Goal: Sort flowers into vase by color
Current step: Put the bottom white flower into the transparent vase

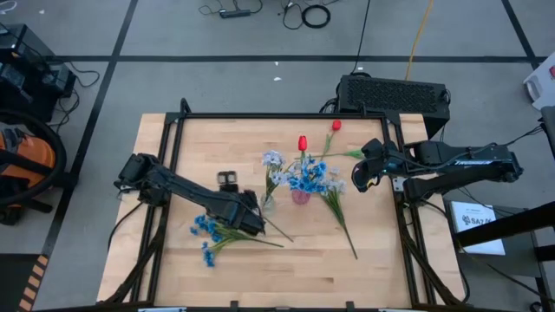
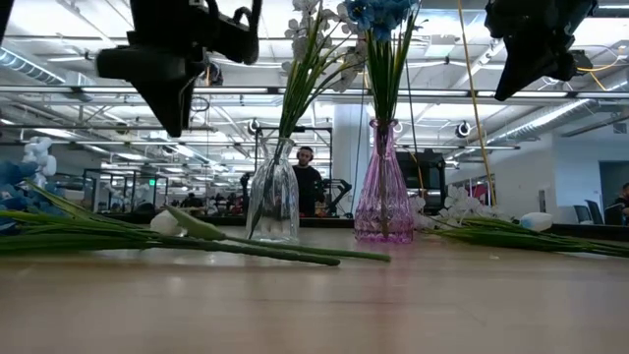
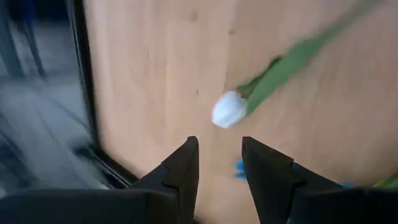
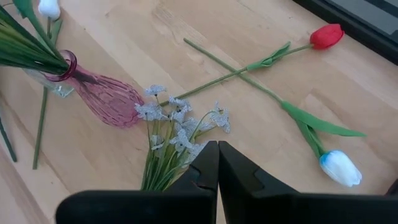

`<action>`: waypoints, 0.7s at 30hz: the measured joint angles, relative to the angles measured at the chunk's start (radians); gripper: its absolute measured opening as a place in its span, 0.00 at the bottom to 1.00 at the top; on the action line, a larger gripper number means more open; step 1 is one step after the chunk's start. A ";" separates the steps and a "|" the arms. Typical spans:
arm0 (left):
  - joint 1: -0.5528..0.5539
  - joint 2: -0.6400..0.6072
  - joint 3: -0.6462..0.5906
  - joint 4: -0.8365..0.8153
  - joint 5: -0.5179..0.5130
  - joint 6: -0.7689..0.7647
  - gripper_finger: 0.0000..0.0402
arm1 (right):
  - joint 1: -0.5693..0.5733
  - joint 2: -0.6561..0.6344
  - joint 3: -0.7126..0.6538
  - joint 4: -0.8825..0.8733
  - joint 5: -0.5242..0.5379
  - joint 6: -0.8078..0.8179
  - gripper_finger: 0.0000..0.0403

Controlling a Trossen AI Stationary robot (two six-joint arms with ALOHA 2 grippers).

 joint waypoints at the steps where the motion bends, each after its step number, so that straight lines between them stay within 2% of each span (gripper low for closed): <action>1: 0.000 0.000 0.000 -0.007 0.007 -0.117 0.32 | 0.000 0.000 0.000 0.000 0.000 0.000 0.00; 9: -0.033 0.000 0.000 -0.002 0.047 -0.828 0.32 | 0.000 0.000 0.000 -0.001 0.000 -0.003 0.00; 17: -0.117 -0.002 -0.006 -0.070 0.068 -1.240 0.32 | 0.000 0.000 0.000 -0.002 -0.004 -0.042 0.00; 21: -0.142 -0.045 -0.088 -0.053 0.114 -1.513 0.32 | 0.000 0.000 0.000 -0.002 -0.004 -0.053 0.00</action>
